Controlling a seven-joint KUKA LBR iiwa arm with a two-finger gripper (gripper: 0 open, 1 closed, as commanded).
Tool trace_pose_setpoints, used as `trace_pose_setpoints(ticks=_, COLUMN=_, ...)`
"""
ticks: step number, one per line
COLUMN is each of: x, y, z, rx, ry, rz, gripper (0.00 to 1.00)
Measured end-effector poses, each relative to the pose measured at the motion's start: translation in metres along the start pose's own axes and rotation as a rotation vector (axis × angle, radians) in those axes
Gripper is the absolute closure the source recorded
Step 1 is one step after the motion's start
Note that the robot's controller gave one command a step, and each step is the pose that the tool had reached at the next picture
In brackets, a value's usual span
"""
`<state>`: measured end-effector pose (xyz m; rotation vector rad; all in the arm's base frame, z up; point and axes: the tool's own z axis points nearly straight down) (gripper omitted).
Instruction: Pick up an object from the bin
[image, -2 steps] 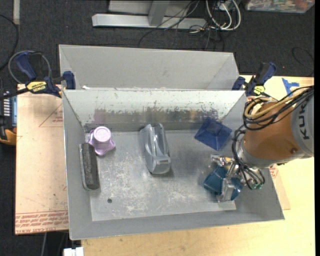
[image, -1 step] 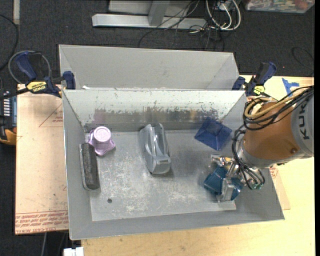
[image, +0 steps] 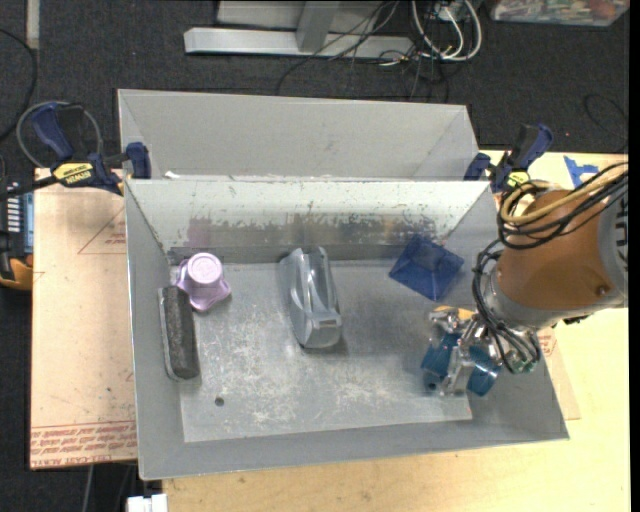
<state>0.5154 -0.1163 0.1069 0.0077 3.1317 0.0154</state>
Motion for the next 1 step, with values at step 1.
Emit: trace_pose_setpoints(ticks=1, x=-0.0011, y=0.0001, z=-0.0463, rx=0.0, ry=-0.001, rz=0.002, gripper=1.0)
